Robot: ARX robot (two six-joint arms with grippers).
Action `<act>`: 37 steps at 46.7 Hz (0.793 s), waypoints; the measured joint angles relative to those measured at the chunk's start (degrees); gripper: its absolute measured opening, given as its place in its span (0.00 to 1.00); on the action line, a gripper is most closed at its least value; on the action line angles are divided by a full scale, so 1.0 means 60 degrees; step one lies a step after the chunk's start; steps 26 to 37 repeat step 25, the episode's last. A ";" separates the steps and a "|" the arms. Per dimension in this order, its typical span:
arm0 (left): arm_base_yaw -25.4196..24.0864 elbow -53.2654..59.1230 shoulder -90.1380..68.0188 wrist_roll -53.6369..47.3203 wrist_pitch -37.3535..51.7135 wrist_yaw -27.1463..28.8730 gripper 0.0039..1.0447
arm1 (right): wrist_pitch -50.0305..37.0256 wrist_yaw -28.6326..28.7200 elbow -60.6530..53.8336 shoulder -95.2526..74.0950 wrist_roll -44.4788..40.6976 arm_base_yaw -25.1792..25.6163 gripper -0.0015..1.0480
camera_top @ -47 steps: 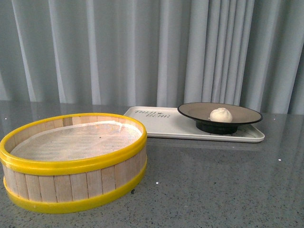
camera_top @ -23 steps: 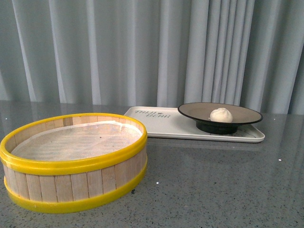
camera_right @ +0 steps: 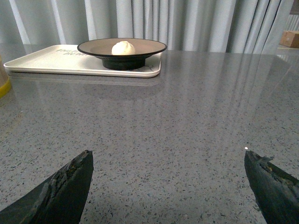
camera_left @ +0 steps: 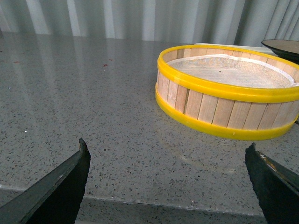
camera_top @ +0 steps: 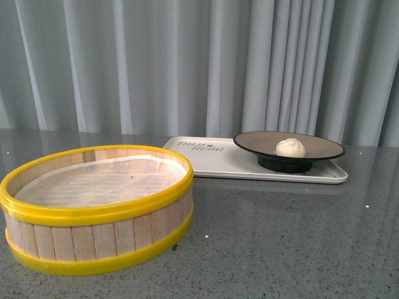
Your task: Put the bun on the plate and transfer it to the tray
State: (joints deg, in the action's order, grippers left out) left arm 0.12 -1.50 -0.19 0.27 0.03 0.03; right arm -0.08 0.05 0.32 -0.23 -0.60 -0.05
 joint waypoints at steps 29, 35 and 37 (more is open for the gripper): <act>0.0000 0.0000 0.0000 0.0000 0.0000 0.0000 0.94 | 0.0000 0.0000 0.0000 0.0000 0.0000 0.0004 0.92; 0.0000 0.0000 0.0000 0.0000 0.0000 0.0000 0.94 | 0.0000 0.0000 0.0000 0.0000 0.0000 0.0004 0.92; 0.0000 0.0000 0.0000 0.0000 0.0000 0.0000 0.94 | 0.0000 0.0000 0.0000 0.0000 0.0000 0.0004 0.92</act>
